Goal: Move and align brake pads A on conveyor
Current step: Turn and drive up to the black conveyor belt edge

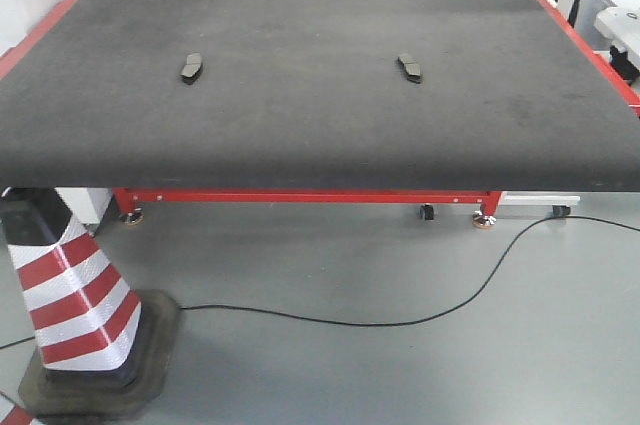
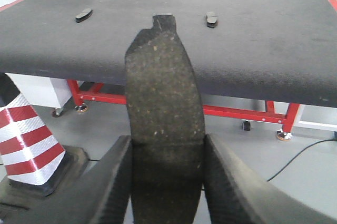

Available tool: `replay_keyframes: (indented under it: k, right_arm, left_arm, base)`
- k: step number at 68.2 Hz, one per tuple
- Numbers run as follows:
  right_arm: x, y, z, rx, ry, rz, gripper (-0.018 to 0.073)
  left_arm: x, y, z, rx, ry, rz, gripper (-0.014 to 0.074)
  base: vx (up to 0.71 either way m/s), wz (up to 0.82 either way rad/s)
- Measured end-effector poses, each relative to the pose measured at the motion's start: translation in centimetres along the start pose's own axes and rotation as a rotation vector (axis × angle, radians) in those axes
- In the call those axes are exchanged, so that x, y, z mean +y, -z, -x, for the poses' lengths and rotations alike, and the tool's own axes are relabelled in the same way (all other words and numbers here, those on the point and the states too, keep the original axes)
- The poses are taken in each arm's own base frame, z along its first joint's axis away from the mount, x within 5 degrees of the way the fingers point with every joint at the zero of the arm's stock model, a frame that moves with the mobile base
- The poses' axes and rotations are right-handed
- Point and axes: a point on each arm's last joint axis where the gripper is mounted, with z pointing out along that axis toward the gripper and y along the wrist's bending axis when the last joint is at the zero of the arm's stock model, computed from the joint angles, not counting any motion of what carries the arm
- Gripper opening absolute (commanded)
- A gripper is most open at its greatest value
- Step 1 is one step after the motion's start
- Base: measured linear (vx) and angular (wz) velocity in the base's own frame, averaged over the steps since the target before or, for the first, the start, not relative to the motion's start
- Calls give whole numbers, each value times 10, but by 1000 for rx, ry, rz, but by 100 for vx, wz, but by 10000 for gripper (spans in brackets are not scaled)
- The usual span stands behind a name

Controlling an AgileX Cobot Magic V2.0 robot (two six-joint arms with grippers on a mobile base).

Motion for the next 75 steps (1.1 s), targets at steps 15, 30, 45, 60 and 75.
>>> replay_keyframes:
  k: [15,30,45,60,75]
  right_arm:
    - [0,0,0,0,0,0,-4]
    - [0,0,0,0,0,0,-4]
    - [0,0,0,0,0,0,-4]
    - [0,0,0,0,0,0,-4]
    - [0,0,0,0,0,0,-4]
  left_arm:
    - [0,0,0,0,0,0,-6]
    - [0,0,0,0,0,-1,-6]
    - [0,0,0,0,0,-1,-6]
    - [0,0,0,0,0,-1,-6]
    - [0,0,0,0,0,-1,-6]
  base:
    - [13,-9]
    - [23,0]
    - [33,4]
    - [36,5]
    - [36,4]
